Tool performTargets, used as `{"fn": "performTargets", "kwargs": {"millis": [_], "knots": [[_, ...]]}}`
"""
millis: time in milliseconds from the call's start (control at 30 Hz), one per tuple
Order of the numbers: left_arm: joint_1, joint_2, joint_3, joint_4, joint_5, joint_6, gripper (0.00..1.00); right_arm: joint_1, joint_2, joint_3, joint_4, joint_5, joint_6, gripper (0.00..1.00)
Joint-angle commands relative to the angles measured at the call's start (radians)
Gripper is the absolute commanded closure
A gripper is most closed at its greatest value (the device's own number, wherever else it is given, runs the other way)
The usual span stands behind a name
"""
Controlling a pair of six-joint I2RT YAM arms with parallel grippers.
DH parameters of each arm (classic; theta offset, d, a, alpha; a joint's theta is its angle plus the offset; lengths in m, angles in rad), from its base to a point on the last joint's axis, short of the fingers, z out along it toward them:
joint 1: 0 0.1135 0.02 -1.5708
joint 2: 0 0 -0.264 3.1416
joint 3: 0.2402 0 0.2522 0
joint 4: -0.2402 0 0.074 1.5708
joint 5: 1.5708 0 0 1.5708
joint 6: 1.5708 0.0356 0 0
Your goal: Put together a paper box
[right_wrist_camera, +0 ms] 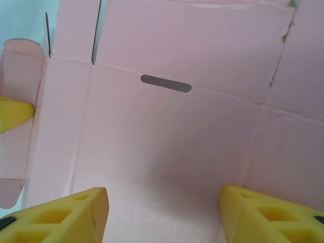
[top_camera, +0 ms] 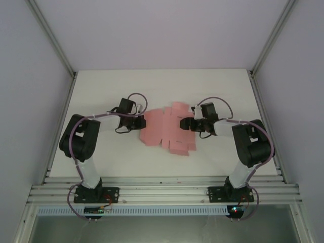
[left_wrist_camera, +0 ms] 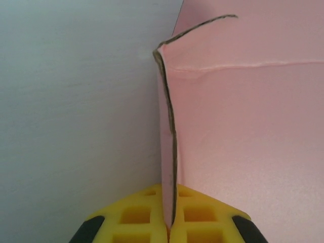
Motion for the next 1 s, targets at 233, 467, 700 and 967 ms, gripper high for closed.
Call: {"fn": "performTargets", "kwargs": {"millis": [233, 467, 700, 967], "knots": [[-0.013, -0.325, -0.033, 0.028, 0.116, 0.137, 1.0, -0.048, -0.326, 0.061, -0.218, -0.015, -0.049, 0.06], [-0.015, -0.591, -0.041, 0.121, 0.275, 0.194, 1.0, -0.187, -0.622, 0.016, -0.29, -0.069, -0.059, 0.01], [-0.012, -0.749, -0.016, 0.167, 0.396, 0.162, 1.0, -0.285, -0.701, -0.057, -0.164, -0.336, -0.028, 0.01], [-0.014, -0.826, -0.034, 0.298, 0.539, 0.015, 1.0, -0.297, -0.625, -0.089, 0.073, -0.52, 0.001, 0.06]]}}
